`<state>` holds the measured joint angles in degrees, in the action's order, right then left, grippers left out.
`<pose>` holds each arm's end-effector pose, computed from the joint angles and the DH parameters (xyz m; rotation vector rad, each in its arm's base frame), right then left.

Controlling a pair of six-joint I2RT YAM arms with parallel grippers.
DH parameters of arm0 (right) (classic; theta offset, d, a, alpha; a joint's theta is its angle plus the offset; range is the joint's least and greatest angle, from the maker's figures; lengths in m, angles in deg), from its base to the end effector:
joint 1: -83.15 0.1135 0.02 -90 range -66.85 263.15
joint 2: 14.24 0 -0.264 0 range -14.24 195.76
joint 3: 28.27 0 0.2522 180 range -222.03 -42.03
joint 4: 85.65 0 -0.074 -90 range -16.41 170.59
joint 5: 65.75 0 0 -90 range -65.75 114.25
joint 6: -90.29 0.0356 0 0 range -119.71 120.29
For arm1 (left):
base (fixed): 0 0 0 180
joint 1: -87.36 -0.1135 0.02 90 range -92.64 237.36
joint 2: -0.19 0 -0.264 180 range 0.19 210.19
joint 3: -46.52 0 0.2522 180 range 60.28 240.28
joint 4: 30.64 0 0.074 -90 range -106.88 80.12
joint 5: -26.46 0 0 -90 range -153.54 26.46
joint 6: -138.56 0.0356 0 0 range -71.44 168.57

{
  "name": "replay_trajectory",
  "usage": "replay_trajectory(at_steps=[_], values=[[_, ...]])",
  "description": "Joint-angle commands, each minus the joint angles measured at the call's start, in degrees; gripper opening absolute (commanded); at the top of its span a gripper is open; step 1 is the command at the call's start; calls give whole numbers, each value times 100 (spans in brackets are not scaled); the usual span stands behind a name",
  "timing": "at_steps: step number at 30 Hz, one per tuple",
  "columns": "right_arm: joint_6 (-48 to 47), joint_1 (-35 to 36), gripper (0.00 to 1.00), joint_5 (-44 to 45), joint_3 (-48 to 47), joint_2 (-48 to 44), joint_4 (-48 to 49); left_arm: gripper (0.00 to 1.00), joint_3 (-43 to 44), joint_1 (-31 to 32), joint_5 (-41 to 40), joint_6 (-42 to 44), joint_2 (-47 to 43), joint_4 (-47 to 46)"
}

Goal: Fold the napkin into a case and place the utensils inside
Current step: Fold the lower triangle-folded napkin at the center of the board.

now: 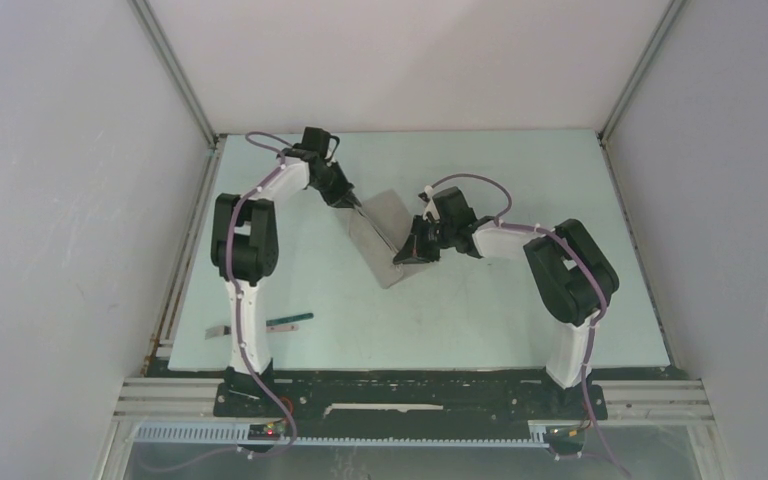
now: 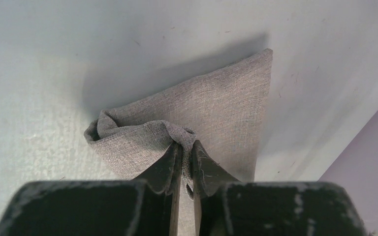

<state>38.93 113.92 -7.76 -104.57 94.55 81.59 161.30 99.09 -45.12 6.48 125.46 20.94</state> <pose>0.3264 0.2163 0.1540 -0.1252 2.5603 1.1969 0.4588 -0.1067 0.1879 -0.6160 2.6970 -0.7108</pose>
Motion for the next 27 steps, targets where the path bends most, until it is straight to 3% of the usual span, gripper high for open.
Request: replay_trajectory(at_steps=[1, 27], values=[[-171, -18, 0, 34, 38, 75, -241, 14, 339, 71, -105, -39, 147, -13], [-244, 83, 6, 321, 36, 169, -360, 14, 649, 190, -17, 60, 588, 41]])
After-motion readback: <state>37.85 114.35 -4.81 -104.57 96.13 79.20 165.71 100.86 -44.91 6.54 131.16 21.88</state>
